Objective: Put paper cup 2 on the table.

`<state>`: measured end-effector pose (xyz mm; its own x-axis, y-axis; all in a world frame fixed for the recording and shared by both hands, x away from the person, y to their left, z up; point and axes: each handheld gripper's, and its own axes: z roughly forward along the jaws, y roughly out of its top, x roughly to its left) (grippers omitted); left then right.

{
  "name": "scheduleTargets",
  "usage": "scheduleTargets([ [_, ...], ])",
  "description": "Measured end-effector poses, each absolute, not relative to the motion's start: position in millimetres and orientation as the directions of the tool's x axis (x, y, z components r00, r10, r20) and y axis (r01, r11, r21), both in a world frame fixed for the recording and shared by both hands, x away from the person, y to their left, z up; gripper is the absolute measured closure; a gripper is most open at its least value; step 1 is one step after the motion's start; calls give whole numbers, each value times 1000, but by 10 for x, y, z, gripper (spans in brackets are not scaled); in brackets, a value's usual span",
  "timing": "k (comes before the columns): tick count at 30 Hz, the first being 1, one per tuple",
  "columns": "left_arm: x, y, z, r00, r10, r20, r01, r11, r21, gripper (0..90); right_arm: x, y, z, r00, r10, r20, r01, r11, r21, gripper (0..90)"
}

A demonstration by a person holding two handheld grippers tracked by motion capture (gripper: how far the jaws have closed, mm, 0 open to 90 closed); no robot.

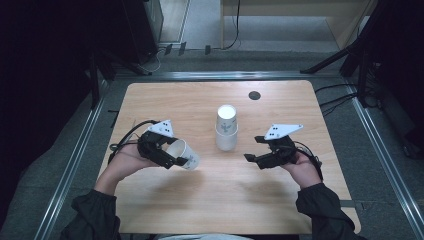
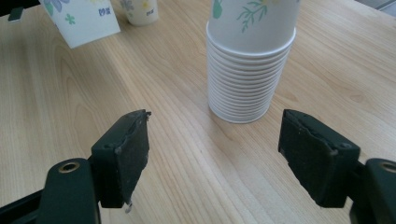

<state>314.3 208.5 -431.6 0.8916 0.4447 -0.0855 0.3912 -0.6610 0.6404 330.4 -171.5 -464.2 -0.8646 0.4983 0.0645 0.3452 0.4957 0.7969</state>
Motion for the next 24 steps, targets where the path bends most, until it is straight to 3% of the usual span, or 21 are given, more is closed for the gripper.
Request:
scheduleTargets([
  [24, 2897, 2694, -4441, 803, 593, -49, 507, -638, 580, 239, 3620, -1703, -4649, -848, 523, 89, 369, 461, 807, 249],
])
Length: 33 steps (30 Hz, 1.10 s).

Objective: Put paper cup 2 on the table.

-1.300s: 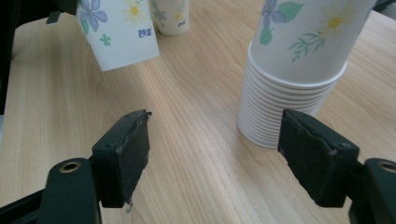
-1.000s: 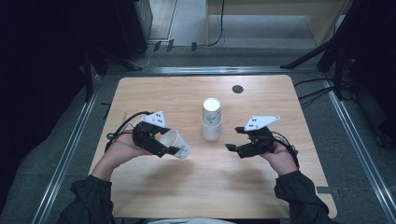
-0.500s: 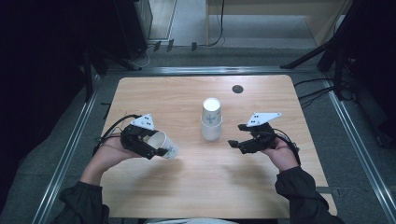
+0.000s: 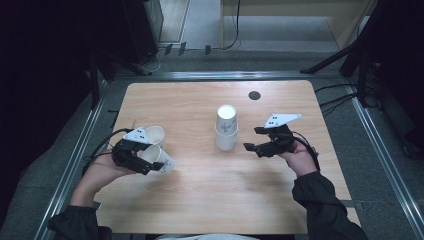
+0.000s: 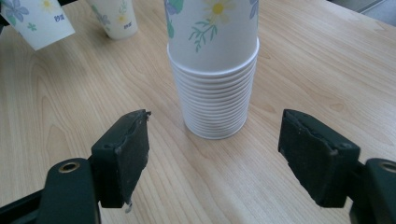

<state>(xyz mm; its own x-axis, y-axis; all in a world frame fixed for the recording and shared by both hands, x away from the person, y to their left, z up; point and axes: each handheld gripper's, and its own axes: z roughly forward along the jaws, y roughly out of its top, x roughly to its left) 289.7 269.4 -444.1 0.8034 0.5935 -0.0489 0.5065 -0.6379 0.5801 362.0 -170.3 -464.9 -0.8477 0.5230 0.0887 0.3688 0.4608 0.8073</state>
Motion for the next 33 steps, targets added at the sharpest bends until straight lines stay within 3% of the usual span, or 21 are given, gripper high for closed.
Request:
scheduleTargets([
  [16, 2903, 2931, -4621, 707, 707, 2, 617, -619, 486, 231, 3692, -1656, -4665, -834, 547, 77, 374, 458, 806, 250],
  [33, 2980, 2866, -4765, 702, 712, 13, 628, -628, 460, 203, 3699, -1636, -4677, -840, 537, 74, 371, 470, 801, 250],
])
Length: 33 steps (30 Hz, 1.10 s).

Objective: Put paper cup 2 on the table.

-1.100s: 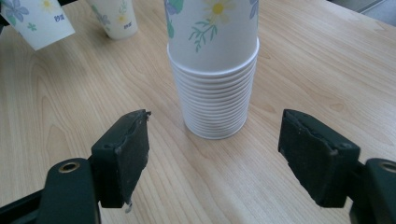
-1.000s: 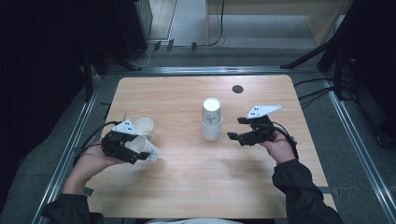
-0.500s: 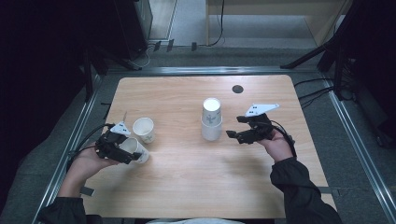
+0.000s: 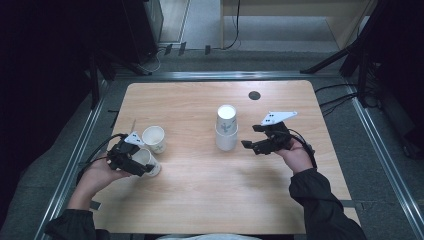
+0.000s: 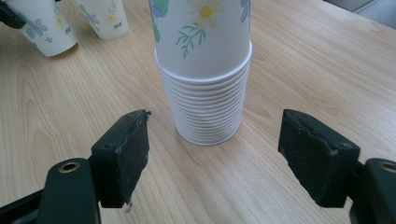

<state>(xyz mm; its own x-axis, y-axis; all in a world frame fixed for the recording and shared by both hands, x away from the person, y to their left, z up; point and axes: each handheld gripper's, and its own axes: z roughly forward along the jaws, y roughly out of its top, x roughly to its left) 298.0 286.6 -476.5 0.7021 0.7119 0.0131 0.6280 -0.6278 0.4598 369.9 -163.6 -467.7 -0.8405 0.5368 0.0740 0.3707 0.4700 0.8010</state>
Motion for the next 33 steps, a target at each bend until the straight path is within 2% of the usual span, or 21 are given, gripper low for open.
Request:
scheduleTargets([
  [16, 2998, 2813, -4745, 708, 705, -21, 629, -617, 472, 163, 3678, -1653, -4673, -845, 530, 70, 365, 476, 800, 250],
  [24, 2979, 2844, -4661, 712, 700, -53, 622, -595, 509, 158, 3676, -1662, -4671, -847, 527, 72, 365, 477, 800, 250],
  [33, 2942, 2907, -4449, 715, 691, -110, 603, -530, 596, 156, 3668, -1655, -4671, -854, 516, 68, 356, 484, 799, 251],
])
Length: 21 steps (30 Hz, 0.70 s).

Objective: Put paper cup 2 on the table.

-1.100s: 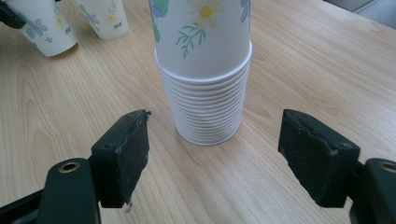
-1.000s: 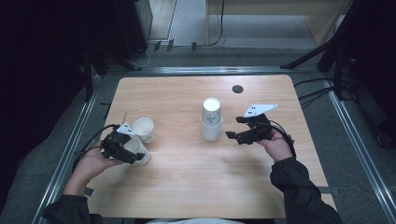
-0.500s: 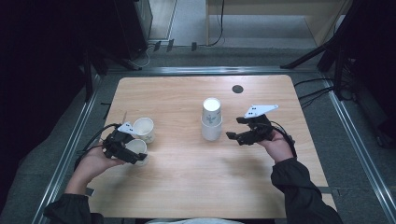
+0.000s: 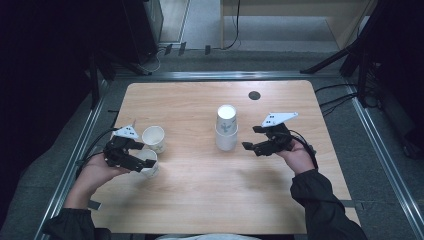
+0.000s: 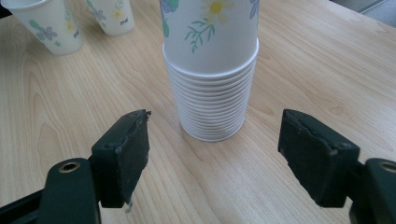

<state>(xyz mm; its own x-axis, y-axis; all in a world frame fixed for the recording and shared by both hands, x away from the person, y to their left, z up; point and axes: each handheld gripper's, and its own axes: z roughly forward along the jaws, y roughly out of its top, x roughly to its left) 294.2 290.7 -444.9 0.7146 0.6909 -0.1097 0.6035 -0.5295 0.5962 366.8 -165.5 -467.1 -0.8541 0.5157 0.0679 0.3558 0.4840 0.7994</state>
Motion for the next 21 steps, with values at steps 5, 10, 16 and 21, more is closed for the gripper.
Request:
scheduleTargets([
  [5, 2925, 2877, -4366, 717, 691, -91, 585, -526, 617, 156, 3659, -1649, -4672, -855, 514, 66, 355, 487, 798, 251],
  [10, 2918, 2829, -4285, 721, 686, -95, 575, -517, 634, 156, 3647, -1646, -4673, -858, 508, 72, 358, 493, 793, 251],
  [16, 2912, 2744, -4195, 732, 676, -86, 553, -515, 655, 156, 3630, -1642, -4673, -865, 498, 60, 347, 507, 789, 251],
  [21, 2922, 2675, -4149, 738, 671, -74, 534, -513, 672, 156, 3605, -1640, -4676, -867, 495, 56, 344, 512, 787, 251],
])
